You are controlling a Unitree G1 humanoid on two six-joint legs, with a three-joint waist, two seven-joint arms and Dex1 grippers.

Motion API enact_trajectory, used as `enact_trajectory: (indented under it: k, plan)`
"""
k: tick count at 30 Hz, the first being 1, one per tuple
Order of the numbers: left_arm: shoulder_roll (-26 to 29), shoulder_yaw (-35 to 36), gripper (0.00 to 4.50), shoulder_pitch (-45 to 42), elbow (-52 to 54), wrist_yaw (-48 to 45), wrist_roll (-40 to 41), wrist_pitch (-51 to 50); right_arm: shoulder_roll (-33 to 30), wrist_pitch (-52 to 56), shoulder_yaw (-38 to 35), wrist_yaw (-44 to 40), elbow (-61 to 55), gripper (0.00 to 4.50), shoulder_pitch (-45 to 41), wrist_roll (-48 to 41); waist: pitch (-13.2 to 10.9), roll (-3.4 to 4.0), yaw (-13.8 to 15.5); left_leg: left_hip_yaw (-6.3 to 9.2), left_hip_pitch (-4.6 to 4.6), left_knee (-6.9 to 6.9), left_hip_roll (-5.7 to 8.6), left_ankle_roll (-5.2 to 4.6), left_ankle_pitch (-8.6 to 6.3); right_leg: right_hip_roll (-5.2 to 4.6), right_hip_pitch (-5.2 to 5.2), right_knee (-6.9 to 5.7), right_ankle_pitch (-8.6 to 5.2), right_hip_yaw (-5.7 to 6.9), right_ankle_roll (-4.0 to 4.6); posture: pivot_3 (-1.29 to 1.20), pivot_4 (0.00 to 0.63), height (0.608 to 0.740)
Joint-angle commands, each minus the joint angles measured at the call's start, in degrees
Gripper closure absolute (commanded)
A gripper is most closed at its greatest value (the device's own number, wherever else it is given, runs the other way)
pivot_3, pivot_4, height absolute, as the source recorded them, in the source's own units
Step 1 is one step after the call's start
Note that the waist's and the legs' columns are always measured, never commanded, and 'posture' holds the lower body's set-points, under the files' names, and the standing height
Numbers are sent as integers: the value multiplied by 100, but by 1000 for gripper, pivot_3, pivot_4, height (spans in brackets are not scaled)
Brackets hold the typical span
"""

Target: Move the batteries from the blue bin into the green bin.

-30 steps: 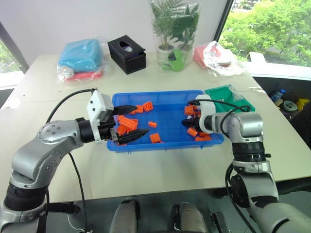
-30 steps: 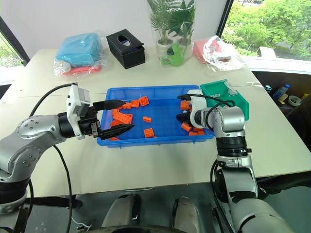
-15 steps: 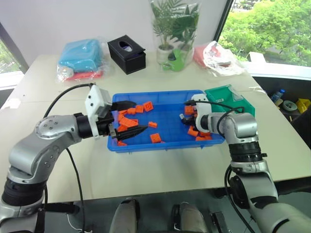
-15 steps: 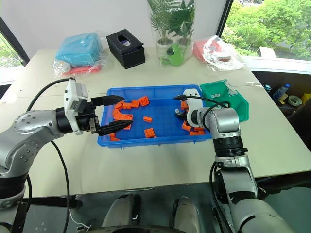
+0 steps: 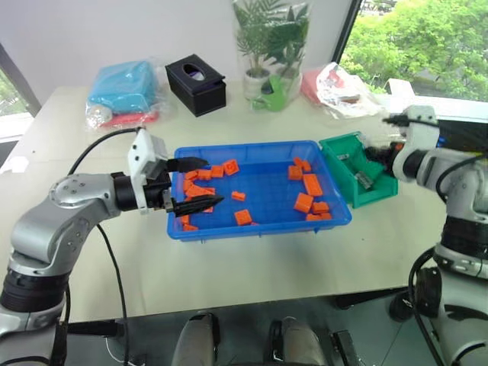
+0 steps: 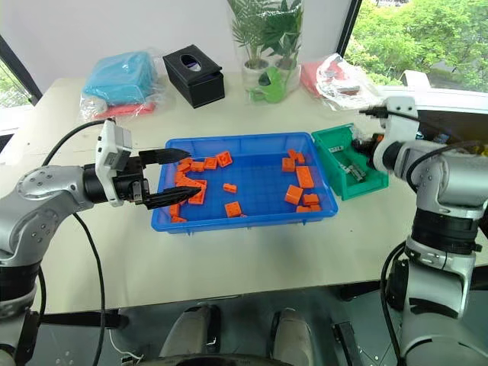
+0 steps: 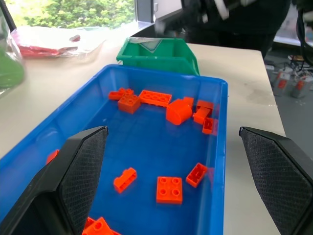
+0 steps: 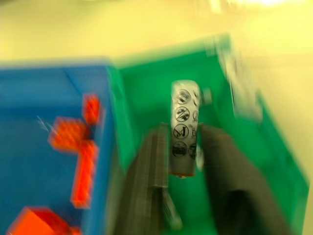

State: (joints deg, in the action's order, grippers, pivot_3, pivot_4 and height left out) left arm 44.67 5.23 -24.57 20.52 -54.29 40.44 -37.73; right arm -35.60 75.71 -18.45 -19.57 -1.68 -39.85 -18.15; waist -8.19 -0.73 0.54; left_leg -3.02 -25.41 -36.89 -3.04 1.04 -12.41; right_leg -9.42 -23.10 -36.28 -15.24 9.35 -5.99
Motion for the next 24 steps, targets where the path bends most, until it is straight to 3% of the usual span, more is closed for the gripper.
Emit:
enact_trajectory:
  k: [1,5,7,9,15,24]
  plan:
    - [35,9,0,-194,-58,-119,-62,125,-58,-598,54,-78,44,1445,-14,33,-4,7,-1,-1,0,0,0,0,0,0,0,0,1,0,0,0,150,657]
    - [113,35,0,-233,-147,-270,-79,107,-824,-1882,325,-1117,54,1445,440,40,-8,10,51,0,-2,-1,2,0,0,0,2,4,0,0,-1,0,150,657]
    - [275,158,0,-214,-233,-444,-42,79,-1603,-2823,197,-2630,-327,1445,1119,-274,-12,12,128,1,-4,-3,5,-2,-3,-1,10,16,-13,0,-17,0,150,657]
    - [378,231,0,-197,-295,-550,-15,59,-2020,-3439,74,-3434,-473,1445,1535,-473,-11,12,150,-2,1,-3,5,-10,-9,-2,17,24,-15,-1,-20,0,150,657]
    - [906,694,0,-43,-417,-1006,357,-239,-2976,-3991,-645,-5506,-414,1445,2609,-1175,-16,17,148,-2,15,-10,-6,7,-19,-1,25,23,-21,1,-5,0,150,657]
    - [1231,1020,0,245,-478,-1200,438,-309,-2747,-3899,-670,-5355,-785,1445,2880,-1536,-21,24,171,-2,14,-8,-8,9,-20,-7,25,29,-22,2,-3,0,150,657]
